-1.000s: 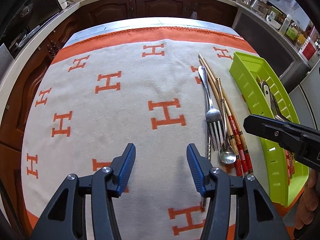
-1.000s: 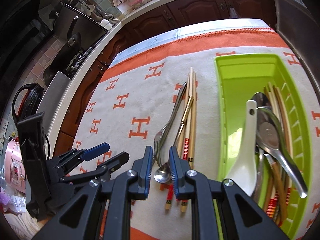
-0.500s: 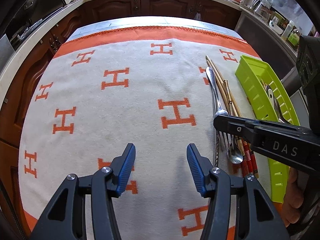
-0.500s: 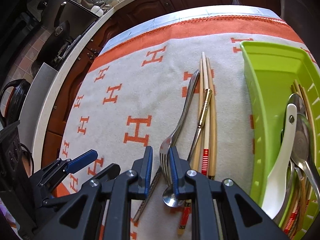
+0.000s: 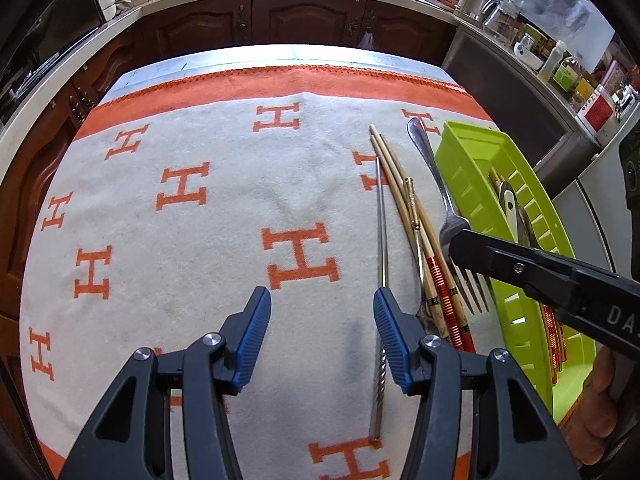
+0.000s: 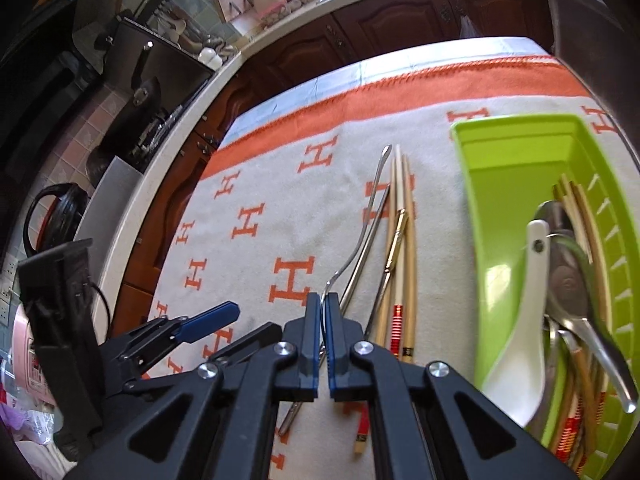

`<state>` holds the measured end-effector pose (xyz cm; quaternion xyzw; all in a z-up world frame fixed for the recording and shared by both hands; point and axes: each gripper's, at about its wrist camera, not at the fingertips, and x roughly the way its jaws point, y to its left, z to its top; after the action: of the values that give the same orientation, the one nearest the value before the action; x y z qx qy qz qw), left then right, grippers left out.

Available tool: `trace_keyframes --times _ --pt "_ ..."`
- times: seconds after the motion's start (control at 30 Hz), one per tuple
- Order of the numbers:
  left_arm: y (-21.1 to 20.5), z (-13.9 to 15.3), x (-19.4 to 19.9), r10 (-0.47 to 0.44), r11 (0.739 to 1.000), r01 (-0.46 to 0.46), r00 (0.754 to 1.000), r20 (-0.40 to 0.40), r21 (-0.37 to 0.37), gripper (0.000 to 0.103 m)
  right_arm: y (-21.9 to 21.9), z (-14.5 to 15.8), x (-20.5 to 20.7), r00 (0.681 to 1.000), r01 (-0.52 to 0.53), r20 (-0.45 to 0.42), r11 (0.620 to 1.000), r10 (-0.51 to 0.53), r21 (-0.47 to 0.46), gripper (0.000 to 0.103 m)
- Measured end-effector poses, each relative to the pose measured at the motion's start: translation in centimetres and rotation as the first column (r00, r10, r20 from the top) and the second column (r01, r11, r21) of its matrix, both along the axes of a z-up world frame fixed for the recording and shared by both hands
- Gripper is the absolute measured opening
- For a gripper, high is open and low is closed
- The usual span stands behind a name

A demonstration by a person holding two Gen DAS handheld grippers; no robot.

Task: Organize utensils
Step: 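Grasp the metal fork with the right tool while the left tool grasps a metal chopstick, then carry the fork and metal chopstick into the green tray and open both tools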

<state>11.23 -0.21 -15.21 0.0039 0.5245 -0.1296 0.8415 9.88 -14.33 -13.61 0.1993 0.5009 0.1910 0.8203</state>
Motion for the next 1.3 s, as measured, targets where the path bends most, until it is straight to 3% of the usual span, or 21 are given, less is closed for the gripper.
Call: trace_keyframes --times 0.3,0.43,0.5,0.57,0.67,0.8,0.97,1.3 --pt "-3.9 -1.0 0.3 -0.067 0.992 0.064 0.997 0.026 0.109 0.051 -3.5 0.9 -1.7 0.997 0.07 0.039 0.997 -0.071 0.011 0.002" --pt "-4.7 -2.2 0.3 -0.082 0.985 0.084 0.996 -0.02 0.151 0.031 -4.3 0.7 -2.3 0.995 0.083 0.046 0.997 -0.083 0.0 0.002" --pt "-4.9 -2.2 0.1 -0.081 0.984 0.082 0.997 -0.013 0.158 0.027 -4.6 0.5 -2.5 0.995 0.085 0.045 0.996 -0.086 0.006 0.002" --pt "-5.1 -2.1 0.0 -0.088 0.985 0.09 0.996 -0.02 0.146 0.005 -4.8 0.5 -2.7 0.995 0.086 0.049 0.996 -0.086 0.009 0.002" --pt "-5.0 -2.1 0.0 -0.075 0.988 0.077 0.997 -0.024 0.136 0.003 -5.1 0.4 -3.0 0.995 0.09 0.05 0.996 -0.091 0.02 0.002" --pt "-3.5 -1.9 0.1 -0.014 0.997 0.018 0.998 -0.056 0.069 0.003 -5.9 0.5 -3.5 0.993 0.103 0.052 0.994 -0.105 0.037 0.002" --pt "-2.5 0.7 -0.8 0.027 0.999 -0.026 0.999 -0.023 0.038 0.003 -7.1 0.8 -4.6 0.99 0.117 0.066 0.992 -0.121 0.05 0.002" --pt "-7.5 7.0 -2.3 -0.082 0.994 0.082 0.997 0.007 -0.078 0.003 -10.1 1.6 -7.0 0.986 0.141 0.088 0.99 -0.141 0.002 0.002"
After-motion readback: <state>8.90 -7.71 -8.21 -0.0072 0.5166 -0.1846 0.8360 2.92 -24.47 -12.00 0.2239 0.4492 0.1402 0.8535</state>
